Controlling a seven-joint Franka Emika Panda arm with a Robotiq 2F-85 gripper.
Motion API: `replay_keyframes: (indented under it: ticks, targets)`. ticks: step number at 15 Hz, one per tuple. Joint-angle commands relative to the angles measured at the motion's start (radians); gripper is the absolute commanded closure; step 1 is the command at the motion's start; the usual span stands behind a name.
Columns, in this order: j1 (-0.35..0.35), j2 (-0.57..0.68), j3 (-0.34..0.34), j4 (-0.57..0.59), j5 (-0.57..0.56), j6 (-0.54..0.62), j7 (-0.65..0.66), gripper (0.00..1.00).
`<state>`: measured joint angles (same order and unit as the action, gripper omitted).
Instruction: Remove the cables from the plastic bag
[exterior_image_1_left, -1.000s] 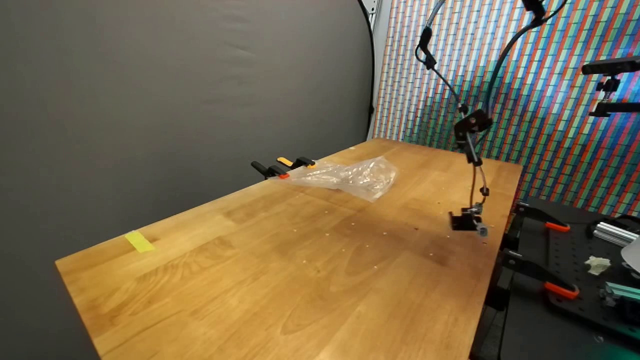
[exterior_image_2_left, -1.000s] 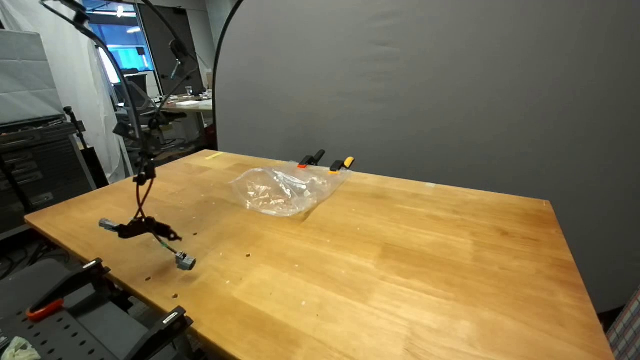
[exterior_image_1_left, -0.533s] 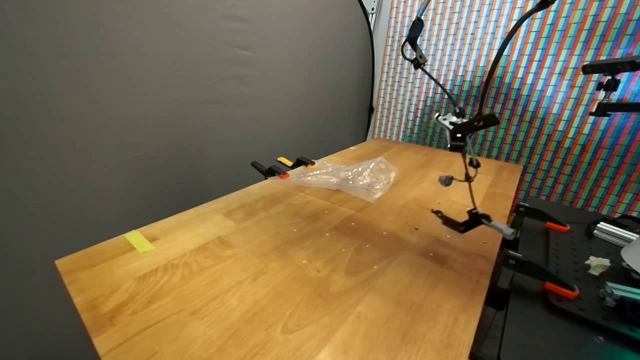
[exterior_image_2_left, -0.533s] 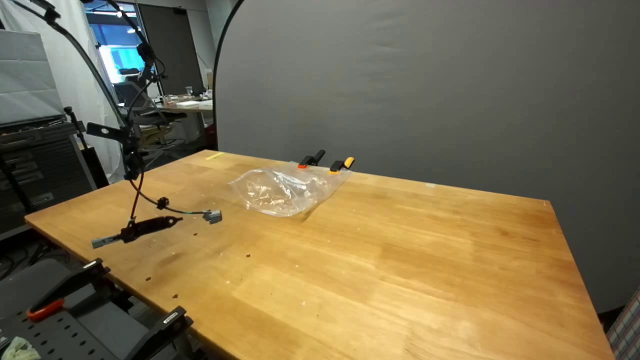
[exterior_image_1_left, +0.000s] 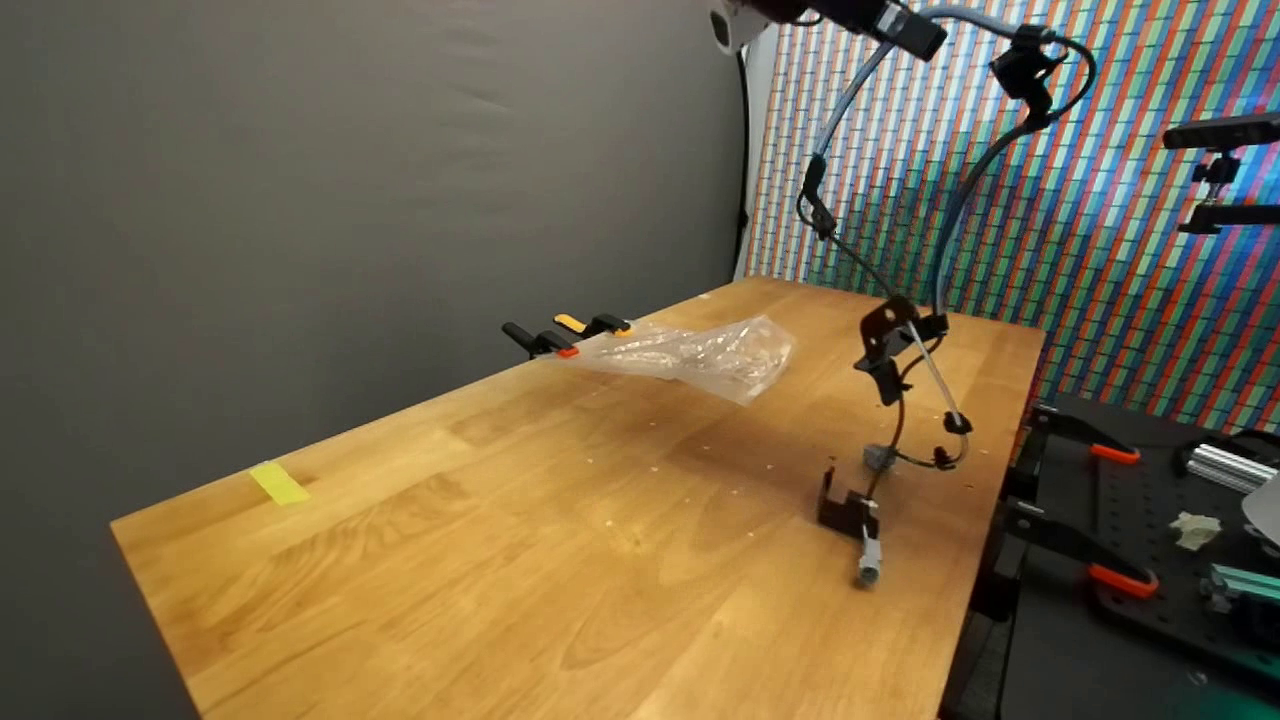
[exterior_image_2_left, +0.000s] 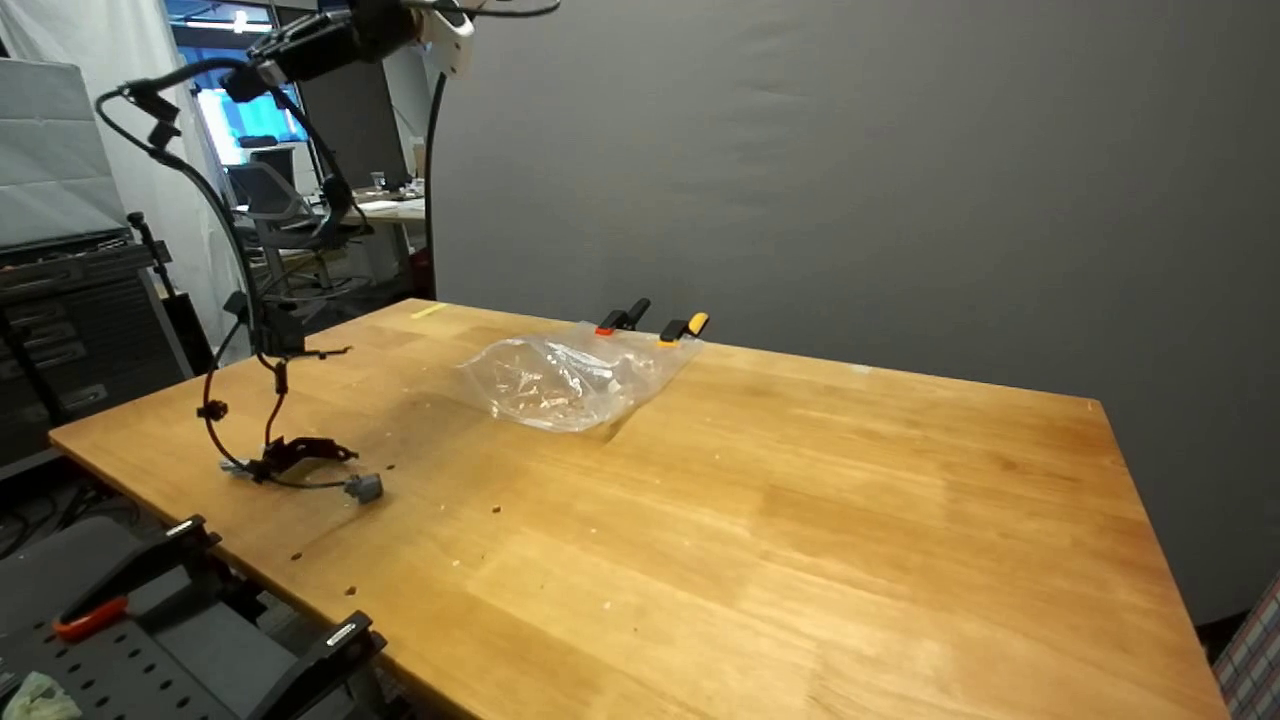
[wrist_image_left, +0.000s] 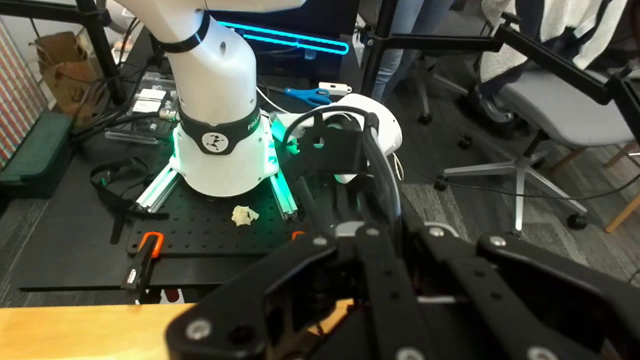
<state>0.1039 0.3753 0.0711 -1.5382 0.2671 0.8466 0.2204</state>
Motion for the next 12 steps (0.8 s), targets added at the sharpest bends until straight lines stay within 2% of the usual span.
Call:
replay_keyframes:
  ticks: [1,2,3,7,9,12]
  targets:
    - [-0.042,0.103,-0.016,0.007,0.051,-0.030,-0.055,0.90]
    - [-0.054,0.132,-0.017,0.007,0.058,-0.030,-0.077,0.91]
    - [-0.110,0.177,0.027,0.012,0.072,-0.030,-0.073,0.91]
    - [-0.208,0.300,0.093,0.045,0.134,-0.032,-0.012,0.91]
    - [-0.151,0.326,0.004,0.140,0.178,-0.031,-0.035,0.91]
    - [-0.124,0.325,-0.014,0.217,0.177,0.059,-0.086,0.91]
